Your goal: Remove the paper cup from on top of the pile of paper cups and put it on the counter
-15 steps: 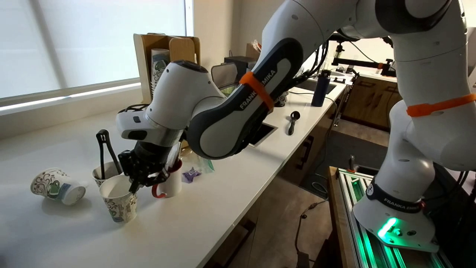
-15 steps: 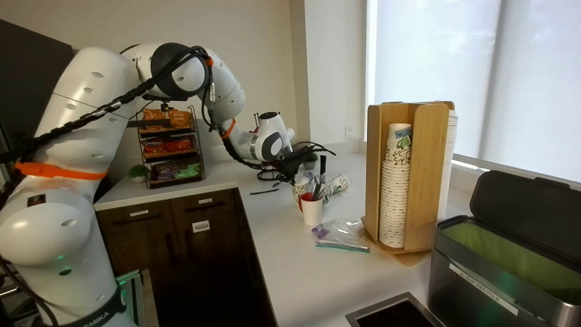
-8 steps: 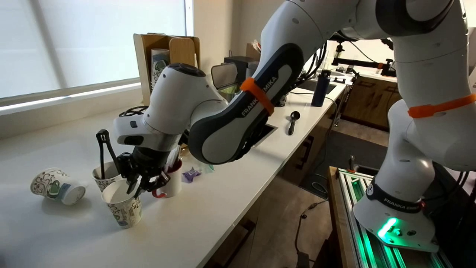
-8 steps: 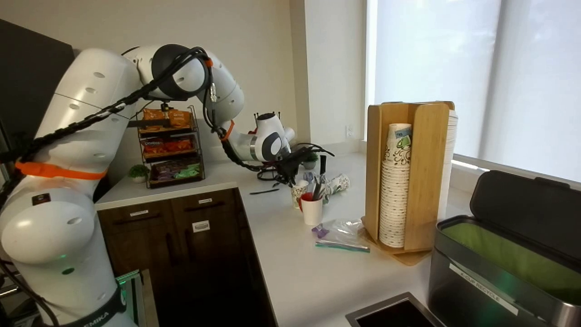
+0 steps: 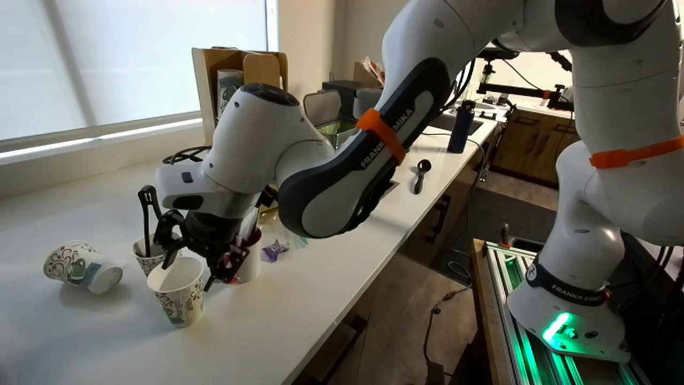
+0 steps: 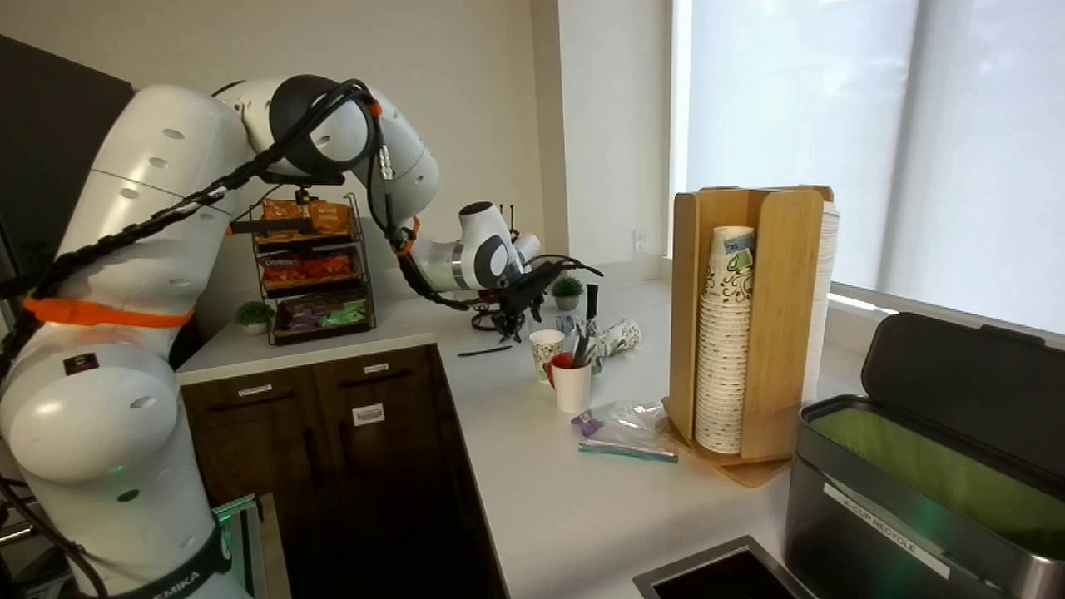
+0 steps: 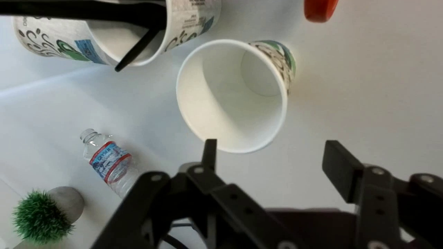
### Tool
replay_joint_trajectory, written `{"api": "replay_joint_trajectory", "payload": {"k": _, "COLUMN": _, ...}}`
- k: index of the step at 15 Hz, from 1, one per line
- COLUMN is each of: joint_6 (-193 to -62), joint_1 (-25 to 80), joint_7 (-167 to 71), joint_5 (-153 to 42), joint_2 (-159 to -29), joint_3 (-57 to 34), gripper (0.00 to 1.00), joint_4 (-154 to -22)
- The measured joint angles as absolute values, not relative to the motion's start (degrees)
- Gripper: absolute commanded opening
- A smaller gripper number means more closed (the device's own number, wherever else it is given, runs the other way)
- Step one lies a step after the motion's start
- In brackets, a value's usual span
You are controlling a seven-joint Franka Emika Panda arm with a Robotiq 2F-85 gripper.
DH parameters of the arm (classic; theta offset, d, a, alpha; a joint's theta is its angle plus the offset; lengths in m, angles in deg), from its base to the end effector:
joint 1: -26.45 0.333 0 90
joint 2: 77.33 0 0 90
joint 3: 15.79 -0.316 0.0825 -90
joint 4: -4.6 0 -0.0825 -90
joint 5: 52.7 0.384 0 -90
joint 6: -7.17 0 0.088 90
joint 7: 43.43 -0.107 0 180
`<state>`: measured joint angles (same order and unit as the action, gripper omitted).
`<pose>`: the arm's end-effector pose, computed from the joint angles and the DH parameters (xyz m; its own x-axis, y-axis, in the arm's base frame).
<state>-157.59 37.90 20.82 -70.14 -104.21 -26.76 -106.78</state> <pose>0.6063 0.2578 0.2942 -0.1945 0.9770 0.0873 0.8810 0.1349 0.4534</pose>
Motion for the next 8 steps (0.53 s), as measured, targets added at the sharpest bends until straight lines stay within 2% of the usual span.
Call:
{"api": "replay_joint_trajectory", "payload": {"k": 3, "joint_6": -161.44, "joint_1": 42.91, "joint_7": 10.98, "joint_5": -74.42, "joint_2": -98.73, "joint_3": -20.93, "gripper": 1.00, "joint_4": -111.48}}
{"api": "replay_joint_trajectory", "payload": {"k": 8, "joint_6": -170.97, "joint_1": 57.33, "joint_7": -9.86, "joint_5": -87.63, "joint_2": -87.88, "joint_3": 0.49, "gripper": 1.00, "joint_4": -119.64}}
